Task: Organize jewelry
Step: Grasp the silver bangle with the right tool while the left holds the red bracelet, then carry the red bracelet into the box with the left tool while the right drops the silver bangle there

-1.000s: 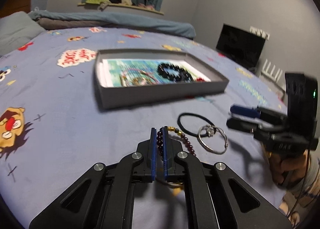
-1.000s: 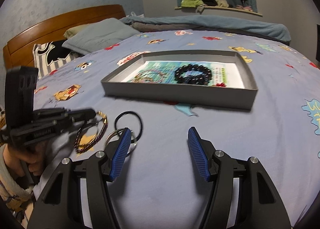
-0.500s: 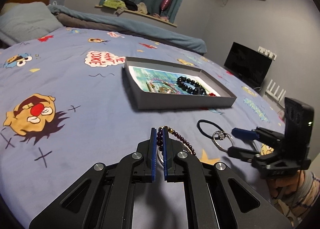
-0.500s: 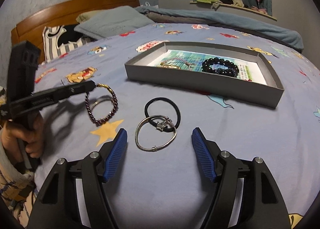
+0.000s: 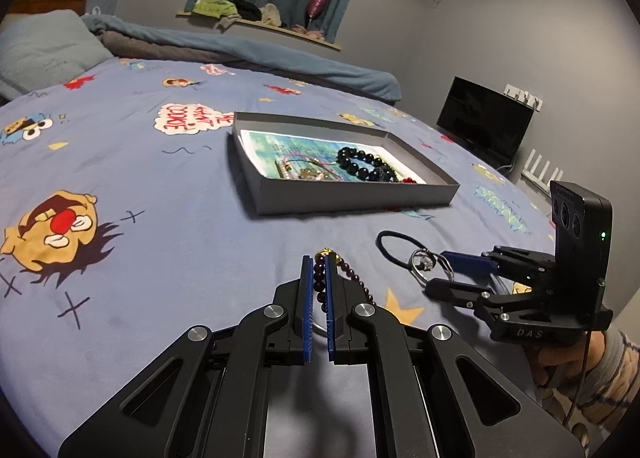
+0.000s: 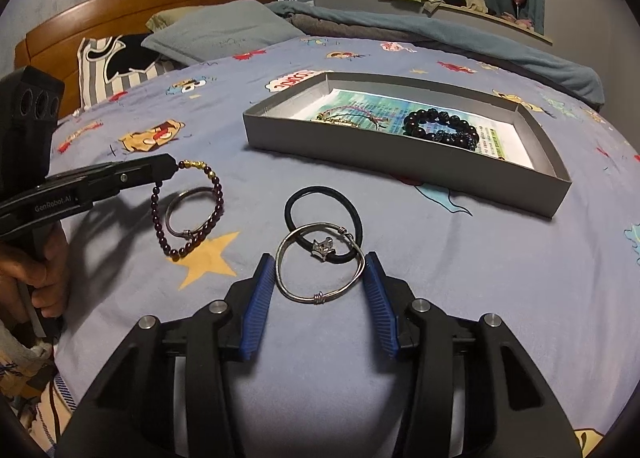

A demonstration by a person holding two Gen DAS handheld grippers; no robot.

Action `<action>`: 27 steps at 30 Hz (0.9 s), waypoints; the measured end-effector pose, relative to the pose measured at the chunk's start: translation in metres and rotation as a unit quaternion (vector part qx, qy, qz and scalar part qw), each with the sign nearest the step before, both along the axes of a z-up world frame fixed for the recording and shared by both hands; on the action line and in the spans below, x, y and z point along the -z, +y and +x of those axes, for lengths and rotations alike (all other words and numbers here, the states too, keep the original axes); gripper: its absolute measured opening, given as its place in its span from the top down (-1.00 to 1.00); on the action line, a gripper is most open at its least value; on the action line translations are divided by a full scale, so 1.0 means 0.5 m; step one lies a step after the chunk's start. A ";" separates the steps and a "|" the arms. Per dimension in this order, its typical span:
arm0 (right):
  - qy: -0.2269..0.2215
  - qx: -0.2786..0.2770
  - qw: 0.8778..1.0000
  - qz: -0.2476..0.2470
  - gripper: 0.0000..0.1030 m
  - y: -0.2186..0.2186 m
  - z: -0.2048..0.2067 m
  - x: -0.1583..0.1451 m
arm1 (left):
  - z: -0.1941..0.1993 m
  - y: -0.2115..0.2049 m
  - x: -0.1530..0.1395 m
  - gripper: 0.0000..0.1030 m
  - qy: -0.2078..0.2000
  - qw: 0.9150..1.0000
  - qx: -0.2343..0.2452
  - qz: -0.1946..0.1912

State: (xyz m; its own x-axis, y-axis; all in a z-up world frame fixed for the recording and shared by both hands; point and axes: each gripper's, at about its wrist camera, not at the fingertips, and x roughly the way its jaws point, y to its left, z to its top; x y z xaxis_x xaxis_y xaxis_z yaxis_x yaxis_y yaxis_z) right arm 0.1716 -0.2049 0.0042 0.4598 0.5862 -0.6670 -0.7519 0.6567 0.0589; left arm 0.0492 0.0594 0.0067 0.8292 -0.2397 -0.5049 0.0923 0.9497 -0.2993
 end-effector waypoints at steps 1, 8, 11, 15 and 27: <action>-0.001 0.000 1.000 0.001 0.11 -0.001 -0.001 -0.001 | 0.000 0.000 -0.001 0.88 -0.001 1.000 0.000 0.000; -0.007 0.008 1.000 0.019 0.11 -0.017 -0.001 -0.016 | 0.007 -0.014 -0.023 0.88 -0.007 1.000 0.009 0.012; -0.008 0.011 1.000 0.028 0.11 -0.026 0.001 -0.025 | 0.012 -0.022 -0.037 0.88 -0.012 1.000 0.016 0.016; -0.010 0.015 0.999 0.036 0.11 -0.036 0.004 -0.034 | 0.020 -0.037 -0.056 0.88 -0.020 0.999 0.025 0.020; -0.024 0.036 0.997 0.060 0.11 -0.066 0.047 -0.080 | 0.059 -0.069 -0.107 0.88 -0.038 0.998 0.042 0.035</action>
State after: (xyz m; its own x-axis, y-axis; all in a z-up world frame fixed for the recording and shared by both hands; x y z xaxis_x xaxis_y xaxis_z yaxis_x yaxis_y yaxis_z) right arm 0.1951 -0.2379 0.0441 0.5332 0.6250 -0.5701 -0.7076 0.6989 0.1044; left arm 0.0788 0.0248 0.0602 0.8446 -0.2754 -0.4591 0.1917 0.9563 -0.2209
